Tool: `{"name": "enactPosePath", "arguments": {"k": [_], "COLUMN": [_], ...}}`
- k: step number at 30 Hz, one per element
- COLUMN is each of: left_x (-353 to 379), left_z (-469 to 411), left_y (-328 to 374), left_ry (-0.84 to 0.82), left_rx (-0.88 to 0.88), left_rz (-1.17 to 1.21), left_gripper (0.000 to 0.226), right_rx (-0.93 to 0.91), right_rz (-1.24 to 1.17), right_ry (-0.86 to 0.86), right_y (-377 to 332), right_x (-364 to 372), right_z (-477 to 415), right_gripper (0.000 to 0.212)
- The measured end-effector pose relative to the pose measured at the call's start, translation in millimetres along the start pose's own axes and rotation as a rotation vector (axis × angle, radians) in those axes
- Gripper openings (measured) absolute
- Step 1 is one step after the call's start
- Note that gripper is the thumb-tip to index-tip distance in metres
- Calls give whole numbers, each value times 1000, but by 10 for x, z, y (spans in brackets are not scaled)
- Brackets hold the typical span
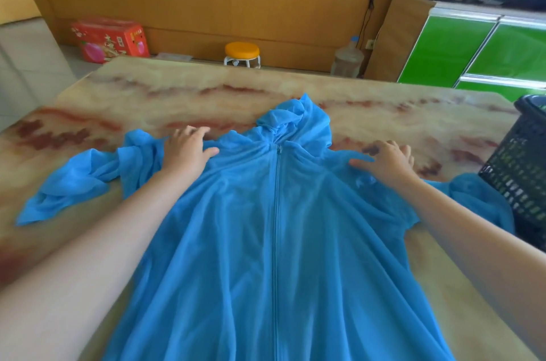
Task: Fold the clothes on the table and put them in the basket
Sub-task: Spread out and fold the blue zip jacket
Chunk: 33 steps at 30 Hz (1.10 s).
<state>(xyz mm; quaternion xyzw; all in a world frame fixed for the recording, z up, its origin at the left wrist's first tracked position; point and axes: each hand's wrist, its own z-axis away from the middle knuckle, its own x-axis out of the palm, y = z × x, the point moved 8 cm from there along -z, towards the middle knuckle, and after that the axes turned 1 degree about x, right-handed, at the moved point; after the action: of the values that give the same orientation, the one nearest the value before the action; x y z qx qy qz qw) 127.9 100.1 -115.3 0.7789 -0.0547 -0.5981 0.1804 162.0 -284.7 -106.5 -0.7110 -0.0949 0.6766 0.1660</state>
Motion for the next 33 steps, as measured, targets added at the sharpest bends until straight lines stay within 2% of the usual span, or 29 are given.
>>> {"name": "enactPosePath", "arguments": {"k": [2,4,7,9,16,18,21,26,30,33], "left_x": [43,12,-33,-81,21,120,278,214,9,-32], "left_z": [-87,-161,-281,-364,-843,-932,-996,-941,-563,-92], "left_y": [-87,-131,-208,-255,-105,-115,-153,-233,10,193], "left_ry": [-21,0,53,116,128,115,59,63,145,86], "left_rx": [-25,-22,-21,-67,-118,-122,-107,-93,42,129], "left_rz": [-101,-163,-1,80,-5,-11,-63,35,-116,29], "left_gripper": [43,26,14,11,13,13,15,33,46,42], "right_rx": [27,29,3,8,2,27,55,-12,-157,-281], "right_rz": [45,31,-21,-21,137,115,79,-9,33,-33], "right_ry": [-38,2,191,259,362,321,148,94,107,57], "right_y": [103,185,219,222,154,192,269,236,75,-47], "right_x": [72,52,-188,-324,-454,-306,4,-31,-122,-30], "right_z": [-74,-143,-240,-364,-878,-956,-998,-844,-372,136], "right_gripper": [50,41,25,21,22,25,39,51,52,52]}}
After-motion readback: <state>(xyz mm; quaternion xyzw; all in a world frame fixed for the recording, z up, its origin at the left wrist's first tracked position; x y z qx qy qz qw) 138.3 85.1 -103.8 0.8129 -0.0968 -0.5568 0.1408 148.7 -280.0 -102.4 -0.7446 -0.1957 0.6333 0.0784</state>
